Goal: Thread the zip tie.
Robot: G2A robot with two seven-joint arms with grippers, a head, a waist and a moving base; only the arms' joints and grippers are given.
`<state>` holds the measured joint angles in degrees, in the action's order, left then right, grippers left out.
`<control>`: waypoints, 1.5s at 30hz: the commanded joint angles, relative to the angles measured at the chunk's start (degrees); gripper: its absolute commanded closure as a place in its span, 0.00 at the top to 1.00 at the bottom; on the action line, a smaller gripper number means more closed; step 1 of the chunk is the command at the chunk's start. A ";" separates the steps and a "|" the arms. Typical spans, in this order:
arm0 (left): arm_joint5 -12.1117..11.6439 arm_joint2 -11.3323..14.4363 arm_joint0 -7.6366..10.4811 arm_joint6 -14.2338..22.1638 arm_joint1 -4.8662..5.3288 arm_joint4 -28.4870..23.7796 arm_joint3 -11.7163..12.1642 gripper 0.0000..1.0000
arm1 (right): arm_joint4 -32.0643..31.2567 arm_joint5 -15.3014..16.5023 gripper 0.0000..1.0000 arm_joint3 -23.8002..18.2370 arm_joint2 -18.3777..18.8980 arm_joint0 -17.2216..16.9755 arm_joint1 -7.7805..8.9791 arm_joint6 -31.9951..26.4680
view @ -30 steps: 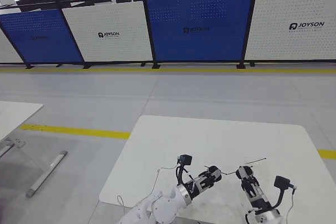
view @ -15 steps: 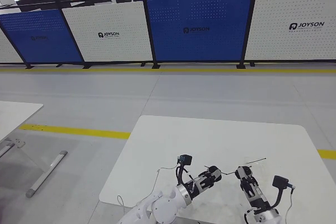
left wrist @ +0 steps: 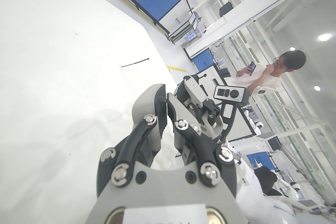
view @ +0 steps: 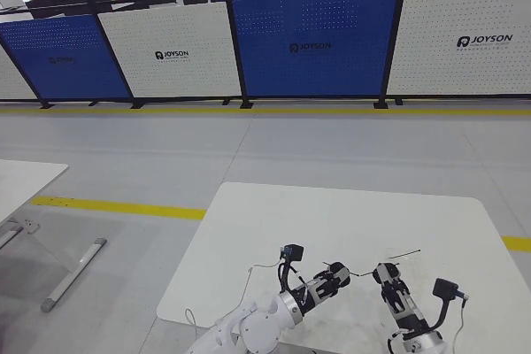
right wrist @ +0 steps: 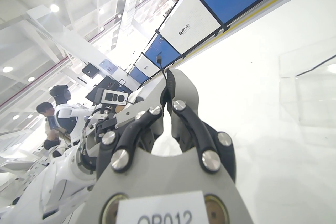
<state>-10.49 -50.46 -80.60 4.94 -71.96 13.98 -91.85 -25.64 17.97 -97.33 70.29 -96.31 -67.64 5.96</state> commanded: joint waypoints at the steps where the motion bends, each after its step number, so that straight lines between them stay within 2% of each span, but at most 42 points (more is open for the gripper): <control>1: 0.00 0.00 0.00 0.00 0.00 0.00 0.00 0.00 | -0.03 -0.31 0.00 0.19 -0.22 0.31 -0.11 -0.25; 15: 0.00 0.00 0.00 0.00 0.00 0.00 0.00 0.00 | -0.96 -1.19 0.00 1.47 -0.88 1.38 -0.81 0.67; 35: 0.00 0.00 0.00 0.00 0.00 0.00 0.00 0.00 | 0.58 1.45 0.00 0.82 1.26 0.00 -1.02 -0.90; 45: 0.00 0.00 0.00 0.00 0.00 0.00 0.00 0.00 | -0.96 0.31 0.00 0.94 0.33 0.53 -1.41 -1.23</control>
<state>-10.49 -50.46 -80.60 4.94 -71.96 13.98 -91.85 -26.49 18.35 -96.43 70.71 -95.84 -69.01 4.67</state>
